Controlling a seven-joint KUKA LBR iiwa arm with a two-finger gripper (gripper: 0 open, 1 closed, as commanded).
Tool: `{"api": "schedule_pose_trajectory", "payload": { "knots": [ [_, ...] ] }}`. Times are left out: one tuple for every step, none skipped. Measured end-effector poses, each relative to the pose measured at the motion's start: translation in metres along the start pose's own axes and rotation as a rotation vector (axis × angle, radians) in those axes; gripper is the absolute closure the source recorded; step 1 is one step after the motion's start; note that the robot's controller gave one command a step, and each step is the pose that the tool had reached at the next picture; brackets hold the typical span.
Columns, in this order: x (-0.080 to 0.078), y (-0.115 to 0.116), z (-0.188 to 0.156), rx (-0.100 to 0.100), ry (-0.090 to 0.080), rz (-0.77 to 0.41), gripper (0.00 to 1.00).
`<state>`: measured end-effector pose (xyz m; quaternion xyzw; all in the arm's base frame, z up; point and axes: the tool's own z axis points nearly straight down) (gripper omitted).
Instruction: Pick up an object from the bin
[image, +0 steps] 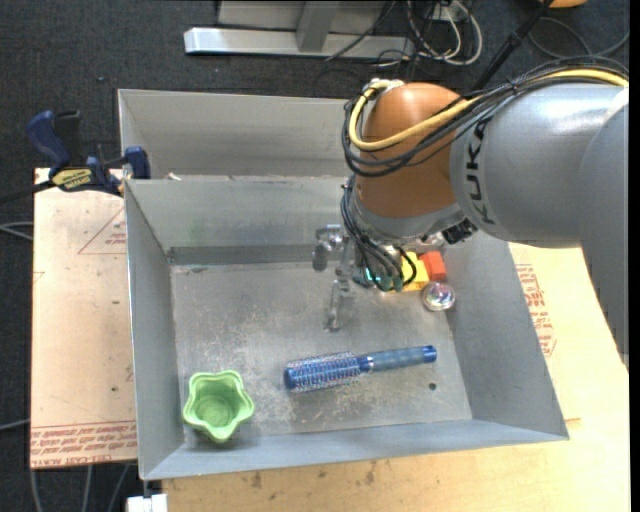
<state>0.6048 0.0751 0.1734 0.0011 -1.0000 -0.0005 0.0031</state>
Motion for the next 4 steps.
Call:
{"api": "schedule_pose_trajectory", "payload": {
  "knots": [
    [0.069,-0.010,0.060,0.001,-0.001,-0.157,0.00],
    [0.094,-0.014,0.107,0.000,-0.001,-0.183,0.00],
    [0.092,-0.014,0.105,0.000,-0.006,-0.182,1.00],
    [0.111,-0.014,-0.037,0.001,-0.014,-0.246,1.00]
  ]
}}
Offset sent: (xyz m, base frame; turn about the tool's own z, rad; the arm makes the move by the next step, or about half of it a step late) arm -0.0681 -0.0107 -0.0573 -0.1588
